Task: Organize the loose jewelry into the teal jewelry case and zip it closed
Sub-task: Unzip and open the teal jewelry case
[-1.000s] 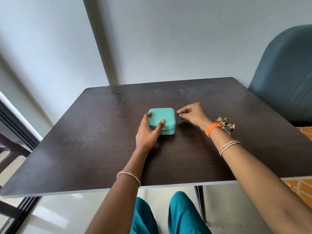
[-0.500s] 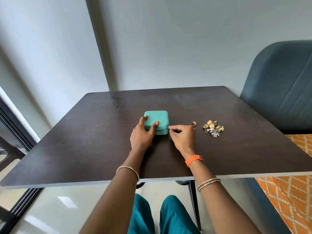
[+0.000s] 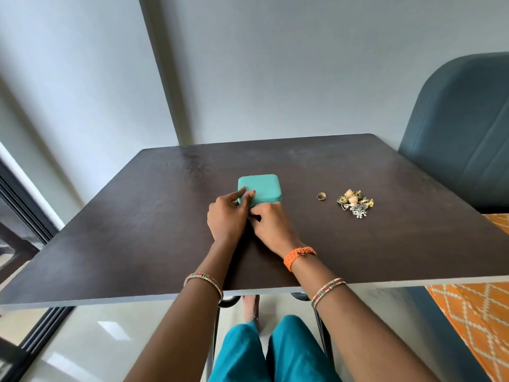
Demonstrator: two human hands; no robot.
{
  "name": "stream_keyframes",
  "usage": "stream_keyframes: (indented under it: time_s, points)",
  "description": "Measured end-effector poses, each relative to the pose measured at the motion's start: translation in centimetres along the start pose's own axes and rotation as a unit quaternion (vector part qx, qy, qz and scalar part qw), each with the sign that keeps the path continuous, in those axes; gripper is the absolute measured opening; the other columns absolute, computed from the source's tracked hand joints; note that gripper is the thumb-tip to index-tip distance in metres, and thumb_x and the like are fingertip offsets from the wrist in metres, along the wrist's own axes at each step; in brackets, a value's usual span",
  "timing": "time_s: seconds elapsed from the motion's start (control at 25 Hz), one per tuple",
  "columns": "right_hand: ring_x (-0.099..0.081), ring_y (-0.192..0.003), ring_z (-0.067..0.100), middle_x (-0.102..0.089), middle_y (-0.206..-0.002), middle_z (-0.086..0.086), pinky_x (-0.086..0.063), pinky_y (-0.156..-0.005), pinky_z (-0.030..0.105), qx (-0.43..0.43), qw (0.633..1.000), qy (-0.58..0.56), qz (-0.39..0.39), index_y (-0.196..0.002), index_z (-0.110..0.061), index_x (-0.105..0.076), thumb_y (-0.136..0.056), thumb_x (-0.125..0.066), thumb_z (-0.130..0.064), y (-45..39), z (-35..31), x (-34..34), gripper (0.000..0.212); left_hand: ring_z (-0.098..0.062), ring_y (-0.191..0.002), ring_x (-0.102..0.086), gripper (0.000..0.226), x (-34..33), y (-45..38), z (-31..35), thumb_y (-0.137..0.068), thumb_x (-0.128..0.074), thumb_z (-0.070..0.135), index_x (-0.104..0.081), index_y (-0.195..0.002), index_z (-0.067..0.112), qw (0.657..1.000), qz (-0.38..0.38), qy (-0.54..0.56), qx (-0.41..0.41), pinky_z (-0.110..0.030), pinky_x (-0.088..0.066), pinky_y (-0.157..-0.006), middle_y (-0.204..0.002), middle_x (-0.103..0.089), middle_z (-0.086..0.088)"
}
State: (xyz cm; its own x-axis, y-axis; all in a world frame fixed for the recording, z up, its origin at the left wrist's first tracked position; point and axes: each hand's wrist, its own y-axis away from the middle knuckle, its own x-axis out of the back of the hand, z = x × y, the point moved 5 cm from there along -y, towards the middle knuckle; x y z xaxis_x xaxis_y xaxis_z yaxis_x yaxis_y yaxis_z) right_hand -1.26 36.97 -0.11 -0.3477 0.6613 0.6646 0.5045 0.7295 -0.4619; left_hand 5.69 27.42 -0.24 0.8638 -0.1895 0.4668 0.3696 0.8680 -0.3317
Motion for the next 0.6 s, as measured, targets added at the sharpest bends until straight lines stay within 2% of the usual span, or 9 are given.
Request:
stream_keyframes:
  time_s: [0.16,0.2,0.28,0.36,0.4,0.48,0.56,0.6]
  points:
    - [-0.063,-0.075,0.038,-0.068,-0.077,0.018,-0.046,-0.059,0.038,0.065,0.995,0.073,-0.02,-0.077,-0.005,-0.065,-0.084,-0.055,-0.004,0.4,-0.9,0.0,0.013,-0.024,-0.081,-0.068,0.036,-0.1,0.0,-0.3,-0.092,-0.05,0.051,-0.074,-0.099,0.025,0.998,-0.014,0.053,0.002,-0.032,-0.048,-0.068,-0.082,-0.074,-0.004]
    - [-0.064,-0.076,0.035,-0.069,-0.079,0.016,-0.047,-0.06,0.036,0.063,0.995,0.071,0.005,-0.081,-0.008,-0.066,-0.086,-0.056,-0.009,0.5,-1.1,0.3,0.012,-0.024,-0.079,-0.068,0.035,-0.2,0.0,-0.6,-0.094,-0.047,0.049,-0.073,-0.092,0.025,0.997,-0.025,0.069,0.0,-0.034,-0.05,-0.07,-0.079,-0.073,-0.005]
    - [-0.064,-0.08,0.027,-0.07,-0.082,0.008,-0.048,-0.065,0.032,0.034,0.992,0.041,0.113,-0.087,-0.015,-0.068,-0.084,-0.056,-0.015,0.8,-0.9,1.5,0.012,-0.022,-0.076,-0.07,0.031,-0.5,0.0,-1.4,-0.097,-0.044,0.039,-0.064,-0.079,0.025,0.992,-0.03,0.117,0.023,-0.04,-0.055,-0.076,-0.079,-0.073,-0.007]
    - [-0.058,-0.088,0.022,-0.068,-0.089,0.001,-0.047,-0.073,0.031,0.006,0.978,0.021,0.208,-0.088,-0.017,-0.069,-0.079,-0.054,-0.016,0.8,-0.1,3.6,0.018,-0.019,-0.074,-0.071,0.02,-0.4,0.1,-1.9,-0.092,-0.049,0.026,-0.064,-0.079,0.021,0.989,-0.033,0.14,0.039,-0.04,-0.057,-0.076,-0.079,-0.073,-0.006]
    - [-0.055,-0.093,0.023,-0.066,-0.094,0.001,-0.046,-0.077,0.031,-0.002,0.975,0.031,0.22,-0.091,-0.018,-0.069,-0.077,-0.052,-0.015,0.5,0.4,4.6,0.023,-0.018,-0.074,-0.069,0.018,-0.3,0.3,-1.8,-0.088,-0.051,0.022,-0.066,-0.08,0.015,0.992,-0.039,0.119,0.033,-0.037,-0.057,-0.074,-0.079,-0.072,-0.005]
    - [-0.051,-0.103,0.025,-0.064,-0.104,0.002,-0.044,-0.088,0.034,-0.005,0.986,0.079,0.147,-0.102,-0.019,-0.069,-0.075,-0.051,-0.012,-1.4,1.3,5.8,0.033,-0.018,-0.075,-0.066,0.015,0.1,0.9,-1.0,-0.083,-0.054,0.018,-0.068,-0.082,0.011,0.995,-0.058,0.076,0.015,-0.029,-0.053,-0.07,-0.077,-0.071,-0.002]
    - [-0.049,-0.117,0.026,-0.061,-0.121,0.005,-0.039,-0.101,0.034,-0.016,0.993,0.117,-0.017,-0.115,-0.022,-0.066,-0.078,-0.056,-0.015,-3.7,1.5,5.6,0.039,-0.017,-0.077,-0.065,0.013,0.1,1.6,-0.4,-0.08,-0.058,0.021,-0.066,-0.084,0.012,0.995,-0.075,0.062,0.002,-0.027,-0.049,-0.068,-0.075,-0.067,0.004]
    - [-0.046,-0.124,0.026,-0.057,-0.131,0.005,-0.036,-0.105,0.032,-0.032,0.985,0.131,-0.105,-0.122,-0.024,-0.062,-0.079,-0.059,-0.018,-4.4,1.4,5.2,0.043,-0.016,-0.079,-0.063,0.015,0.0,1.9,0.0,-0.079,-0.06,0.027,-0.062,-0.086,0.014,0.995,-0.085,0.048,-0.008,-0.028,-0.048,-0.068,-0.076,-0.065,0.007]
